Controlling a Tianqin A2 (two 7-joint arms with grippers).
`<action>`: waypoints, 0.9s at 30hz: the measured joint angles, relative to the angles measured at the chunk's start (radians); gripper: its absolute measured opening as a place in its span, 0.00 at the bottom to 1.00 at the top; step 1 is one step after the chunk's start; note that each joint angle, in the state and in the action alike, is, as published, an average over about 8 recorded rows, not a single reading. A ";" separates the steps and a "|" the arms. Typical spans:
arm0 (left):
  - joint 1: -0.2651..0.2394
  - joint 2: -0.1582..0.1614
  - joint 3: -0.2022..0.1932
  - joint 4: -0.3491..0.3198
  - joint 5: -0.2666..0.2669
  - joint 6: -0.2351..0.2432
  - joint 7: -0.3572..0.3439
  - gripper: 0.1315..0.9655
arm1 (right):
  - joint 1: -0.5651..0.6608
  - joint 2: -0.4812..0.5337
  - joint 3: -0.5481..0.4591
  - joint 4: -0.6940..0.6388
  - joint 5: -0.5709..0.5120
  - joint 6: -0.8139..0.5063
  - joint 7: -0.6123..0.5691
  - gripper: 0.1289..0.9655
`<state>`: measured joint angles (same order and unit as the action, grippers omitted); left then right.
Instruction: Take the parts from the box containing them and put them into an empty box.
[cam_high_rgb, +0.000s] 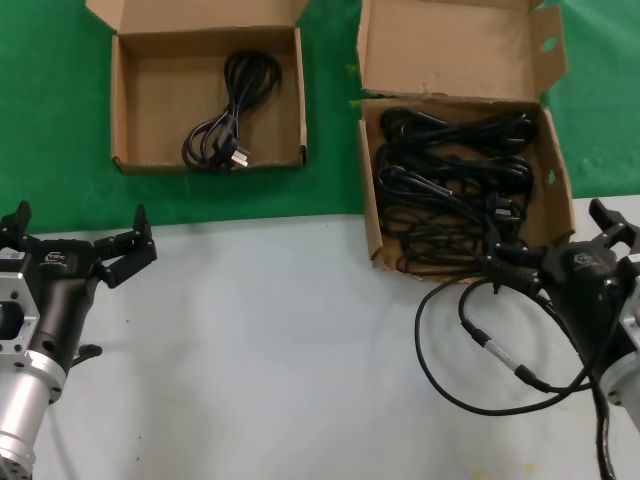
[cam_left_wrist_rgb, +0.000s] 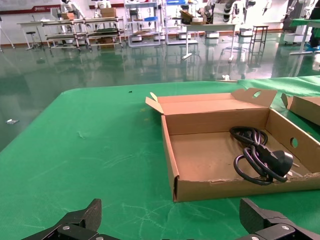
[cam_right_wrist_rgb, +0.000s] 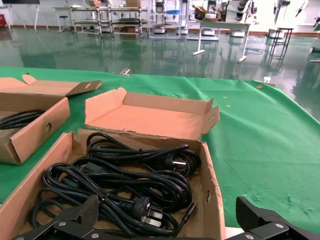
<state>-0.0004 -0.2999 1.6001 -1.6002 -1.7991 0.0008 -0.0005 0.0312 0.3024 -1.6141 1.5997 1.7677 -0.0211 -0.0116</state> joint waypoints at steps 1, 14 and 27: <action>0.000 0.000 0.000 0.000 0.000 0.000 0.000 1.00 | 0.000 0.000 0.000 0.000 0.000 0.000 0.000 1.00; 0.000 0.000 0.000 0.000 0.000 0.000 0.000 1.00 | 0.000 0.000 0.000 0.000 0.000 0.000 0.000 1.00; 0.000 0.000 0.000 0.000 0.000 0.000 0.000 1.00 | 0.000 0.000 0.000 0.000 0.000 0.000 0.000 1.00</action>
<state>-0.0004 -0.2999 1.6001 -1.6002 -1.7991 0.0008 -0.0005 0.0312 0.3024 -1.6141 1.5997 1.7677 -0.0211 -0.0116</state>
